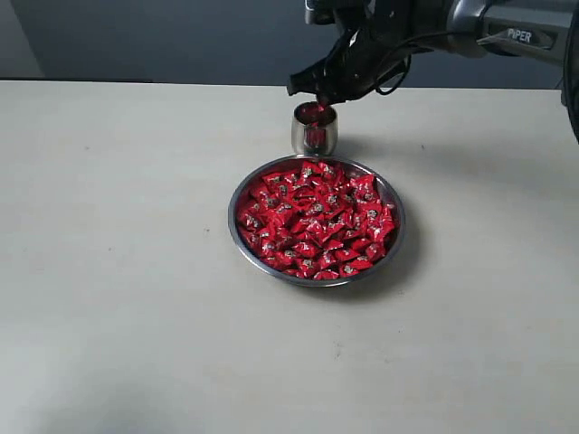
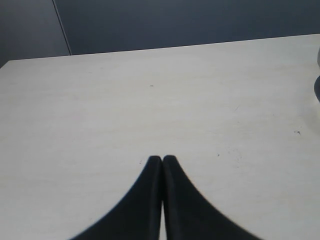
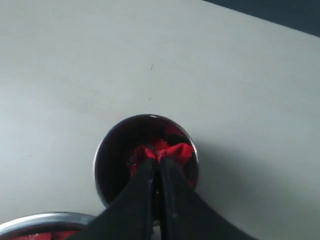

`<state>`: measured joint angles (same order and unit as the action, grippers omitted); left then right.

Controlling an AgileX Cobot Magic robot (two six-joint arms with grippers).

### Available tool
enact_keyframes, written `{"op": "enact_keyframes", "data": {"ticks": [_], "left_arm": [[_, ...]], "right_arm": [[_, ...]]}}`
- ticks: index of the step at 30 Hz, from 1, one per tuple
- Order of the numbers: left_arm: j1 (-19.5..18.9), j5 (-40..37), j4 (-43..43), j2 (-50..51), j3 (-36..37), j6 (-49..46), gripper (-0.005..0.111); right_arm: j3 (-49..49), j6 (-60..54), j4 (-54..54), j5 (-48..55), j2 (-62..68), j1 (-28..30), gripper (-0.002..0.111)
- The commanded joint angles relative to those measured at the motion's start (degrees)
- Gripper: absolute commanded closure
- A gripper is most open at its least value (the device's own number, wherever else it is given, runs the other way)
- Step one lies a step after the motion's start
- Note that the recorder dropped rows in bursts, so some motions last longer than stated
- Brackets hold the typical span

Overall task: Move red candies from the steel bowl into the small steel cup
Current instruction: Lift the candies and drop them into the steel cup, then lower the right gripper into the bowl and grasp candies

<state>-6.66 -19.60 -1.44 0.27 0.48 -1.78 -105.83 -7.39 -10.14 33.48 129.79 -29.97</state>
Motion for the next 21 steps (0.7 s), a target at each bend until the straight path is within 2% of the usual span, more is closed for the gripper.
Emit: {"op": "enact_keyframes", "data": {"ticks": [1, 6, 8, 16, 21], "left_arm": [[0.5, 0.3, -0.1, -0.3, -0.5, 0.1, 0.106], [0.5, 0.3, -0.1, -0.3, -0.5, 0.1, 0.106], [0.5, 0.3, -0.1, -0.3, -0.5, 0.1, 0.106], [0.5, 0.3, -0.1, -0.3, -0.5, 0.1, 0.106], [0.5, 0.3, -0.1, -0.3, -0.5, 0.1, 0.106]], "right_arm": [[-0.2, -4.4, -4.6, -2.1, 0.9, 0.2, 0.098], [-0.2, -4.4, -4.4, -1.1, 0.7, 0.2, 0.066], [-0.3, -4.4, -4.3, 0.4, 0.1, 0.2, 0.059], [-0.3, -6.7, -4.6, 14.3, -2.7, -0.4, 0.058], [0.6, -11.0, -7.1, 22.1, -2.2, -4.7, 0.058]]}}
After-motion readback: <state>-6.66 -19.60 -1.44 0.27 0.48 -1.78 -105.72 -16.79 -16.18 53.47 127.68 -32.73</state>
